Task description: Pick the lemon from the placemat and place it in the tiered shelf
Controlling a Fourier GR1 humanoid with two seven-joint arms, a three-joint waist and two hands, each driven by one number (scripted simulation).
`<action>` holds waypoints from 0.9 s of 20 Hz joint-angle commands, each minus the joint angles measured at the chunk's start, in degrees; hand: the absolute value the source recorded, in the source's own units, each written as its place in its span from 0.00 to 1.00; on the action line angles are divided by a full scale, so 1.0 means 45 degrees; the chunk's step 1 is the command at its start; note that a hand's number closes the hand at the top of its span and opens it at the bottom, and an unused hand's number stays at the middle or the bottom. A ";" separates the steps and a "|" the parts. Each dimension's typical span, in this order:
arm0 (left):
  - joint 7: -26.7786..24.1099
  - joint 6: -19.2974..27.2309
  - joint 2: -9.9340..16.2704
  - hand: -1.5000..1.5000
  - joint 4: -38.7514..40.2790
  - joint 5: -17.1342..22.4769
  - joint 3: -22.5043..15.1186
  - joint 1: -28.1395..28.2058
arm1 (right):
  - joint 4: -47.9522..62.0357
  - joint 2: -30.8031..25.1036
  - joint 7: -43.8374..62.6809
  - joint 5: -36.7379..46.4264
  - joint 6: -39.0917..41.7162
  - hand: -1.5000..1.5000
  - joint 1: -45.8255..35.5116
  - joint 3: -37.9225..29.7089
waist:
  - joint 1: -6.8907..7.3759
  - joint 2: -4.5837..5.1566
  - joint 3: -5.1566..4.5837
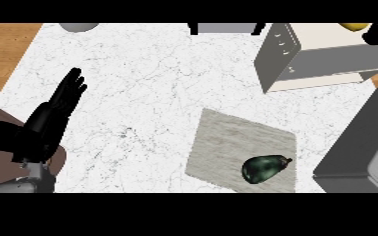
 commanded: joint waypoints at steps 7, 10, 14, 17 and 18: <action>-0.0041 -0.0038 0.0129 0.50 0.0207 -0.0044 0.0179 -0.0234 | -0.1094 0.0581 0.1904 -0.0764 -0.0086 0.00 -0.0991 -0.1703 | -0.0100 -0.0080 0.0026; -0.0456 0.0055 -0.0034 0.50 0.0335 -0.0244 0.0048 -0.0018 | -0.0861 0.0725 0.1929 -0.1930 -0.0357 0.00 -0.2009 -0.2952 | -0.0048 -0.0072 0.0028; -0.0732 -0.0144 -0.0094 0.50 0.0537 0.0164 0.0293 0.0326 | -0.1986 0.0931 0.2855 -0.2724 -0.0111 0.00 -0.2805 -0.3733 | -0.0113 -0.0114 0.0019; -0.0383 -0.0378 0.0345 0.50 0.0598 0.0406 0.0658 0.0069 | -0.2344 0.0353 0.3558 -0.3633 0.0292 0.00 -0.3429 -0.4951 | -0.0195 -0.0141 0.0021; -0.0110 0.0104 -0.0058 0.50 0.0374 -0.0158 0.0118 -0.0161 | -0.2297 -0.0028 0.3654 -0.3772 0.0169 0.00 -0.3429 -0.5357 | -0.0231 -0.0118 0.0031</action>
